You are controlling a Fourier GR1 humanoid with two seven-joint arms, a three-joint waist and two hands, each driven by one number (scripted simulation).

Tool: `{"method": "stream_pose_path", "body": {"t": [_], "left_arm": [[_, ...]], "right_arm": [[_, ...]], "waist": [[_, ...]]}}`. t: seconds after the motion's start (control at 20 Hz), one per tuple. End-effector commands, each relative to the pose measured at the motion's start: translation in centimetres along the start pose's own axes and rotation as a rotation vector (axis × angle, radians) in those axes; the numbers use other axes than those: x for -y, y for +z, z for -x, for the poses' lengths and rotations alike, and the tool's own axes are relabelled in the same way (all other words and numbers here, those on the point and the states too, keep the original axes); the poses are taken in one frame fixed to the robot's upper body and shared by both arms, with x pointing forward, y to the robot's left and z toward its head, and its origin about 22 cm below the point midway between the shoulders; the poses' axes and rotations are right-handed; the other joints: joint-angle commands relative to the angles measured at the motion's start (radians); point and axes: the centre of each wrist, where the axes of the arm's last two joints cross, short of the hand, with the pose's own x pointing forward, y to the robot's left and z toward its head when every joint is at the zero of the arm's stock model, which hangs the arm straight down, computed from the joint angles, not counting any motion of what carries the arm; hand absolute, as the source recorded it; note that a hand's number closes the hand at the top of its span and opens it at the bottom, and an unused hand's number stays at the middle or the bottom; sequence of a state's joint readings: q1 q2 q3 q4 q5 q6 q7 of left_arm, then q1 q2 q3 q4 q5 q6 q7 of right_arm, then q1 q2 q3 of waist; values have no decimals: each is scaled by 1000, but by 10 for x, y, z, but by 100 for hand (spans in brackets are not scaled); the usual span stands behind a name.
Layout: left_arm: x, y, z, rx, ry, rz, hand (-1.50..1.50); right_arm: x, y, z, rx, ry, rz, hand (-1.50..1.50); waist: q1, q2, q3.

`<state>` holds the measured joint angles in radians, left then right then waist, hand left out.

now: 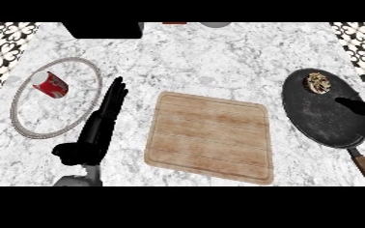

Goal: Pick the cupcake from the cutting board and place it in the pan

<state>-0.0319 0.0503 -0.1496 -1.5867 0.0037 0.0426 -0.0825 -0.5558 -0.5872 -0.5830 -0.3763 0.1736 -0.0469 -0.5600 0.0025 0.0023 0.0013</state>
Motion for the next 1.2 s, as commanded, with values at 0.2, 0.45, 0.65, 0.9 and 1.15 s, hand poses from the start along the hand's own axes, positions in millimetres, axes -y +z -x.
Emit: {"method": "stream_pose_path", "body": {"t": [0.2, 0.45, 0.65, 0.9, 1.15], "left_arm": [[-4, 6, 7, 2, -12, -19, 0], [-8, 2, 9, 9, -8, -13, 0], [-6, 14, 13, -5, 11, -5, 0], [0, 6, 6, 11, 5, -8, 0], [1, -3, 11, 13, -4, -1, 0]], "right_arm": [[54, 33, 26, 48, -141, -179, -150], [75, 60, 35, 96, -142, -216, -150], [77, 91, 61, 89, -114, -214, -150], [84, 99, 49, 97, -90, -205, -150], [87, 108, 45, 79, -57, -229, -150]], "waist": [[-10, -5, -2], [-11, -5, -2], [-2, -3, -1], [-6, -4, -2], [-5, -3, -2]]}}
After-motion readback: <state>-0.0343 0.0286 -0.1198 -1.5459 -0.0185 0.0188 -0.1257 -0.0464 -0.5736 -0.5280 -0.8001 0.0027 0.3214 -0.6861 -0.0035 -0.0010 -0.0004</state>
